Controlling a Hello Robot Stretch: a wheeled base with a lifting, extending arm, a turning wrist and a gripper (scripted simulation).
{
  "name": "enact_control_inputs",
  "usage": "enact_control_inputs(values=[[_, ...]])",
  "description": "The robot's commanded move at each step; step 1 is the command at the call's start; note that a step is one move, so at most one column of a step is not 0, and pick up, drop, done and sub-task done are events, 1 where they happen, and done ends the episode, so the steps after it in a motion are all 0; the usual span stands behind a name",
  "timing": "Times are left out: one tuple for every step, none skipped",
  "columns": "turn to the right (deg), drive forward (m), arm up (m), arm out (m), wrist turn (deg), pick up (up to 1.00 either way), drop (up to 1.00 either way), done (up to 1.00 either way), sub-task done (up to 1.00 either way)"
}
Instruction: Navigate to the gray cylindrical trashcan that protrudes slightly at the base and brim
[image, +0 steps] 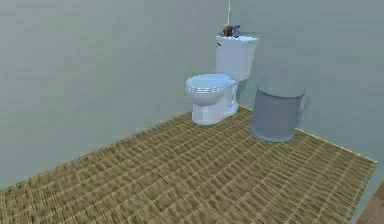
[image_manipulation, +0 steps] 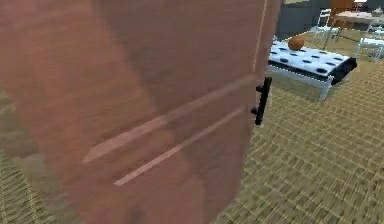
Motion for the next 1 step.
enact_control_inputs(values=[[0.0,0.45,0.00,0.00,0.0,0.00,0.00,0.00,0.00]])
